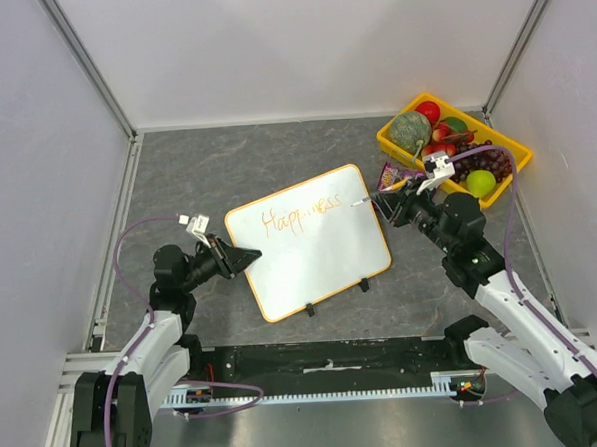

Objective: Write a sentence on the whiteboard

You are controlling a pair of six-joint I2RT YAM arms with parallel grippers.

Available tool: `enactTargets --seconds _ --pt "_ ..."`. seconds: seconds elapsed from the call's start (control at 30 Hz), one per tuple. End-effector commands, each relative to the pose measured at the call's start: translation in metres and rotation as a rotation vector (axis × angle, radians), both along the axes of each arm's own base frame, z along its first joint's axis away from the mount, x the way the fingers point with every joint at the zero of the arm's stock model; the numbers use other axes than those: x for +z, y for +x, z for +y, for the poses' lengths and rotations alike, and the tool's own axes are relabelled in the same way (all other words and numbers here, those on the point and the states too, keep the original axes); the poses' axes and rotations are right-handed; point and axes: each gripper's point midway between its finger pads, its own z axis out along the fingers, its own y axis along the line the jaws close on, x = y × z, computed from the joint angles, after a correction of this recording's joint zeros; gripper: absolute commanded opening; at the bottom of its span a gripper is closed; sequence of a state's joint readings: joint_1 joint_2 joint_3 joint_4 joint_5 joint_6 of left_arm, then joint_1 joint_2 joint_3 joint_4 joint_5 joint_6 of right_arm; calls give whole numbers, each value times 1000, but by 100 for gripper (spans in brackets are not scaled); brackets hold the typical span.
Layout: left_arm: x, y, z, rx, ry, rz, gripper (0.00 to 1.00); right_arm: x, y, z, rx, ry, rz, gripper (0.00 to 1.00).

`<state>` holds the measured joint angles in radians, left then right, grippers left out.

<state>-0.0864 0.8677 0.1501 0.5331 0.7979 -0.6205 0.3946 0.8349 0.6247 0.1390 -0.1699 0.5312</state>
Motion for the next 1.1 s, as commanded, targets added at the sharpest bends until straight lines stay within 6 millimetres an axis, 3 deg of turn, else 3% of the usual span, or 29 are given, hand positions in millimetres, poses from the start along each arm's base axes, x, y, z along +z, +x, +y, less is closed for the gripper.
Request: enactTargets --seconds 0.0,0.43,0.87,1.07 --pt "-3 0 1 -13 47 -65 2 -1 -8 -3 20 -43 -36 0" --pt "-4 0 0 -14 48 -61 2 -26 -19 -4 56 -90 -6 0" --pt "-3 1 1 -10 47 -61 2 -29 -18 -2 49 -109 -6 0" --pt "-4 1 1 -9 48 -59 2 -18 -21 6 51 -125 -34 0"
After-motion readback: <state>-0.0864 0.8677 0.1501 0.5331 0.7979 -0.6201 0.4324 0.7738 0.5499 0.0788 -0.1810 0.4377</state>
